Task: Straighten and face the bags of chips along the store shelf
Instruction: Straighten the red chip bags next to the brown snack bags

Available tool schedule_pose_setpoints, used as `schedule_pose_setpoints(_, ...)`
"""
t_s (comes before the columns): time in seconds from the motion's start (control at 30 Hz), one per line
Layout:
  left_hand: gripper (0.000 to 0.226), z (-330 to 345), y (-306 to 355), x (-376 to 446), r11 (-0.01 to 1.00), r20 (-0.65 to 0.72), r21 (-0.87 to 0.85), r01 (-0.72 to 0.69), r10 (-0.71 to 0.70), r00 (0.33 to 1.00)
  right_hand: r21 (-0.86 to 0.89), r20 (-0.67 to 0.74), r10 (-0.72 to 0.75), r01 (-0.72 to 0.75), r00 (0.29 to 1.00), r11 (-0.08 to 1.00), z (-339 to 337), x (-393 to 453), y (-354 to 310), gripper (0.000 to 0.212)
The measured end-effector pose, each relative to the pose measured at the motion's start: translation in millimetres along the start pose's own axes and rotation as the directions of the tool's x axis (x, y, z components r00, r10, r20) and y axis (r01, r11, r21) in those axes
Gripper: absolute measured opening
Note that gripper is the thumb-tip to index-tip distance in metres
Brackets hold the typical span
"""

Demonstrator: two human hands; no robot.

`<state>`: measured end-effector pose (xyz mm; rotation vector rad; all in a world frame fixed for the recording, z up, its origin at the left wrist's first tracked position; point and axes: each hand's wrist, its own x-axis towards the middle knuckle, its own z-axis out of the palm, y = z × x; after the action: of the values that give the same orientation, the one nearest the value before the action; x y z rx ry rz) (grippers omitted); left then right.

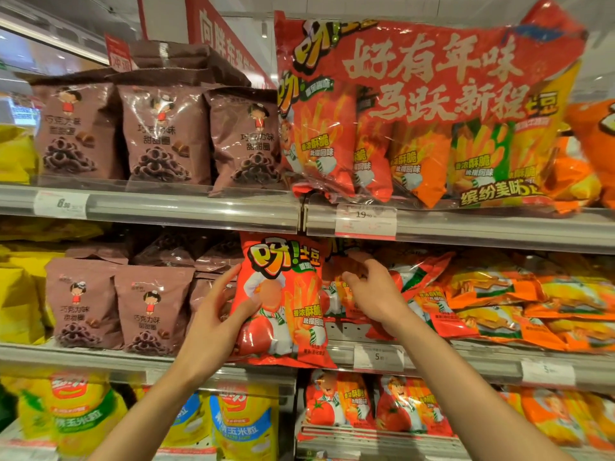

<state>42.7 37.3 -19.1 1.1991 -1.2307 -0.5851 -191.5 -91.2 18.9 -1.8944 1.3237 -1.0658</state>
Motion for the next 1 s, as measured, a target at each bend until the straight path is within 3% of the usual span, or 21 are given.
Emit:
schedule_pose_setpoints(0.2, 0.061, 49, -9, 15, 1.0, -0.004, 0.014, -0.014, 0.014, 1.0, 0.176, 0.192, -0.029, -0.005, 0.981, 0.984, -11, -35, 10, 0.071)
schedule_pose_setpoints(0.37, 0.061, 83, -14, 32, 0.994, -0.013, 0.105, -0.029, 0.03, 0.999, 0.074, 0.109, -0.047, 0.039, 0.993, 0.996, 0, -29, 17, 0.096)
schedule_pose_setpoints(0.5, 0.087, 93, -26, 44, 0.995, 0.05, 0.04, 0.091, -0.093, 0.994, -0.021, 0.066, -0.052, 0.054, 0.996, 0.998, 11, -28, 16, 0.092)
schedule_pose_setpoints(0.57, 0.097, 97, -33, 42, 0.997, 0.079, 0.043, 0.061, -0.064, 0.995, -0.073, 0.062, -0.075, 0.08, 0.995, 0.994, 15, -29, 17, 0.086)
schedule_pose_setpoints(0.7, 0.087, 101, -40, 46, 0.998, 0.068, 0.041, 0.049, -0.052, 0.996, -0.093, 0.076, -0.033, 0.04, 0.997, 0.995, 16, -21, 16, 0.073)
schedule_pose_setpoints(0.77, 0.092, 101, -40, 52, 0.998, 0.047, 0.039, 0.049, -0.051, 0.998, -0.087, 0.061, -0.021, 0.026, 0.998, 0.996, 18, -16, 12, 0.062)
schedule_pose_setpoints(1.0, 0.085, 99, -41, 61, 0.984, -0.007, 0.178, -0.025, 0.026, 1.0, -0.008, 0.036, -0.027, 0.028, 0.999, 1.0, 27, -20, 13, 0.063)
